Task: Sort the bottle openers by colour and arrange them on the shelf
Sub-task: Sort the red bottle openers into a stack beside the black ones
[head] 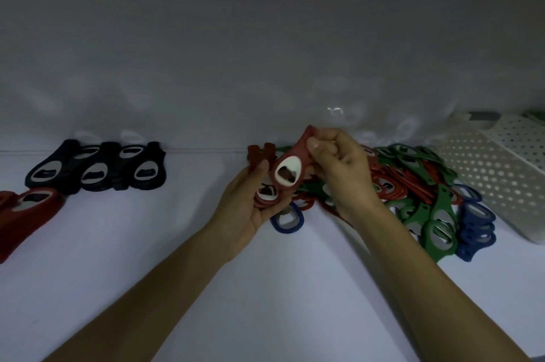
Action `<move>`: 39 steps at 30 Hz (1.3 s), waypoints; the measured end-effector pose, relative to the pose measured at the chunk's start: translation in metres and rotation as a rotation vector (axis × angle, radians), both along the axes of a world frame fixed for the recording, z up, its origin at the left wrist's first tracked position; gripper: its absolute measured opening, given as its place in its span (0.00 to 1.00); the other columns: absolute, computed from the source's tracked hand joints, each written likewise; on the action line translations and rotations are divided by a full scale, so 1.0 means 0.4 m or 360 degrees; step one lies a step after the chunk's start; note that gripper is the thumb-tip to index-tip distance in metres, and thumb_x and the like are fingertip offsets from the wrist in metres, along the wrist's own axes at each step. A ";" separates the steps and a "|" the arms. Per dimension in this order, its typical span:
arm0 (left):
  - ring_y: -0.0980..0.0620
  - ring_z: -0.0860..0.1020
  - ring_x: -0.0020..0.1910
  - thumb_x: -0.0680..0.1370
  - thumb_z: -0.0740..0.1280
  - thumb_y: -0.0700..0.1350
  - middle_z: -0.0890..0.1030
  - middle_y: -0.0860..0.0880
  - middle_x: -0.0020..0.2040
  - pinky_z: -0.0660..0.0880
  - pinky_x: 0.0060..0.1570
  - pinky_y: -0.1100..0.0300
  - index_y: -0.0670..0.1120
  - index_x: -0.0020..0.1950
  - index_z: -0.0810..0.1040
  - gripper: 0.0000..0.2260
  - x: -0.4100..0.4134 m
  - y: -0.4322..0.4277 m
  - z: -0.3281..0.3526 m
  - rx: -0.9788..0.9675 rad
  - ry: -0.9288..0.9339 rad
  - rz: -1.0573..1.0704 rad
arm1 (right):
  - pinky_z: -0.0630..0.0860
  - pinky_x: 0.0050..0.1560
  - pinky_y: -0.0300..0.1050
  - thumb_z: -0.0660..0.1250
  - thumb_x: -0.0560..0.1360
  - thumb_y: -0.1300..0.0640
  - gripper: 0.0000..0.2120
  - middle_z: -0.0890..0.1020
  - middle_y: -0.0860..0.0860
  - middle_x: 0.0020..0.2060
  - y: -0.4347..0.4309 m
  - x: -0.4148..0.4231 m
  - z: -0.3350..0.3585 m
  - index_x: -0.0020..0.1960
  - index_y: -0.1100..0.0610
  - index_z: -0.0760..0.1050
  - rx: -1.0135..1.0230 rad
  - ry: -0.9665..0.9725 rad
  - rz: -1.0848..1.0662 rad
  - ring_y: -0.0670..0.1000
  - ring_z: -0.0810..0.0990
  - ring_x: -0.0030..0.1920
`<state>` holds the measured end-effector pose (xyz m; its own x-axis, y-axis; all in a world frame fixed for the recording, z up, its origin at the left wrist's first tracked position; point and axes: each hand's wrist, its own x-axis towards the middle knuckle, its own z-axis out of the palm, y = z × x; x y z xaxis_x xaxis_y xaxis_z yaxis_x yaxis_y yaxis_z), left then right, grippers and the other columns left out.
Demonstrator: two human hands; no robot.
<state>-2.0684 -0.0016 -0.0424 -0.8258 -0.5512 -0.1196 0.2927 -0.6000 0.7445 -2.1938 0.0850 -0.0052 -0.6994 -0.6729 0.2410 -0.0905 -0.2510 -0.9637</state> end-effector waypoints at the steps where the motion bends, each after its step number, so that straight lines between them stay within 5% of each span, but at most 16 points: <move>1: 0.46 0.82 0.52 0.72 0.66 0.49 0.83 0.46 0.54 0.80 0.44 0.56 0.47 0.61 0.76 0.18 0.000 0.004 0.001 -0.0081 -0.0014 -0.0034 | 0.81 0.38 0.42 0.65 0.76 0.66 0.03 0.83 0.52 0.34 -0.005 0.007 -0.006 0.47 0.59 0.75 0.0055 0.0031 0.0059 0.50 0.83 0.35; 7: 0.47 0.83 0.47 0.77 0.62 0.37 0.84 0.45 0.50 0.80 0.40 0.58 0.45 0.60 0.75 0.12 0.006 0.004 -0.006 -0.0153 -0.0057 -0.0016 | 0.79 0.45 0.49 0.70 0.74 0.56 0.08 0.81 0.54 0.42 -0.018 -0.019 -0.044 0.49 0.60 0.76 0.0467 0.0730 -0.0298 0.53 0.80 0.43; 11: 0.44 0.82 0.49 0.78 0.59 0.33 0.82 0.40 0.54 0.80 0.45 0.56 0.42 0.64 0.73 0.15 0.008 0.002 -0.002 0.0001 0.0057 0.0068 | 0.75 0.47 0.50 0.66 0.75 0.47 0.13 0.80 0.52 0.45 -0.004 -0.034 -0.070 0.46 0.56 0.81 0.1121 0.1652 -0.0411 0.52 0.76 0.47; 17: 0.49 0.83 0.41 0.78 0.60 0.36 0.83 0.44 0.45 0.81 0.41 0.58 0.41 0.58 0.76 0.11 0.007 -0.008 0.000 0.0265 0.0090 0.0208 | 0.65 0.50 0.49 0.61 0.76 0.49 0.14 0.80 0.51 0.44 -0.019 -0.016 -0.054 0.41 0.55 0.80 0.1319 0.2062 -0.0571 0.54 0.75 0.48; 21: 0.46 0.83 0.42 0.79 0.60 0.39 0.83 0.42 0.48 0.81 0.38 0.56 0.40 0.62 0.74 0.13 0.011 -0.008 0.000 0.0374 0.0098 0.0176 | 0.75 0.40 0.48 0.64 0.79 0.57 0.10 0.80 0.55 0.41 -0.007 -0.009 -0.032 0.47 0.59 0.83 0.0615 0.1924 -0.0829 0.54 0.78 0.39; 25: 0.46 0.82 0.50 0.79 0.60 0.40 0.79 0.40 0.59 0.80 0.41 0.57 0.42 0.66 0.72 0.15 0.010 -0.007 0.001 0.0248 0.0075 0.0154 | 0.78 0.48 0.41 0.65 0.77 0.63 0.08 0.81 0.58 0.45 0.003 0.010 -0.040 0.52 0.64 0.82 0.0059 0.1864 -0.0508 0.53 0.81 0.44; 28: 0.46 0.79 0.59 0.82 0.56 0.45 0.78 0.42 0.62 0.80 0.50 0.56 0.41 0.66 0.73 0.16 0.012 -0.011 0.006 0.0310 0.0152 0.0153 | 0.80 0.48 0.48 0.67 0.75 0.63 0.08 0.82 0.59 0.48 -0.003 0.033 -0.055 0.52 0.64 0.82 0.0074 0.1972 -0.0251 0.55 0.83 0.46; 32: 0.50 0.83 0.47 0.76 0.62 0.45 0.82 0.42 0.54 0.80 0.42 0.60 0.40 0.60 0.78 0.15 0.023 -0.033 0.019 0.0323 0.0245 0.0151 | 0.80 0.50 0.49 0.70 0.74 0.61 0.08 0.83 0.57 0.49 -0.024 0.052 -0.069 0.51 0.62 0.83 0.0068 0.2181 -0.0031 0.55 0.83 0.49; 35: 0.50 0.82 0.47 0.76 0.61 0.36 0.80 0.42 0.55 0.80 0.41 0.59 0.41 0.68 0.70 0.19 0.024 -0.045 0.020 0.0138 0.0163 0.0214 | 0.76 0.53 0.42 0.66 0.76 0.59 0.09 0.84 0.54 0.49 -0.023 0.060 -0.069 0.52 0.60 0.83 0.0080 0.1852 0.0038 0.50 0.80 0.50; 39: 0.48 0.83 0.47 0.76 0.62 0.35 0.83 0.46 0.52 0.80 0.39 0.57 0.45 0.67 0.71 0.20 0.026 -0.041 0.018 0.0075 0.0124 0.0238 | 0.73 0.41 0.40 0.65 0.75 0.56 0.07 0.81 0.49 0.39 0.003 0.011 -0.048 0.44 0.56 0.81 0.0496 0.1666 -0.0152 0.46 0.76 0.39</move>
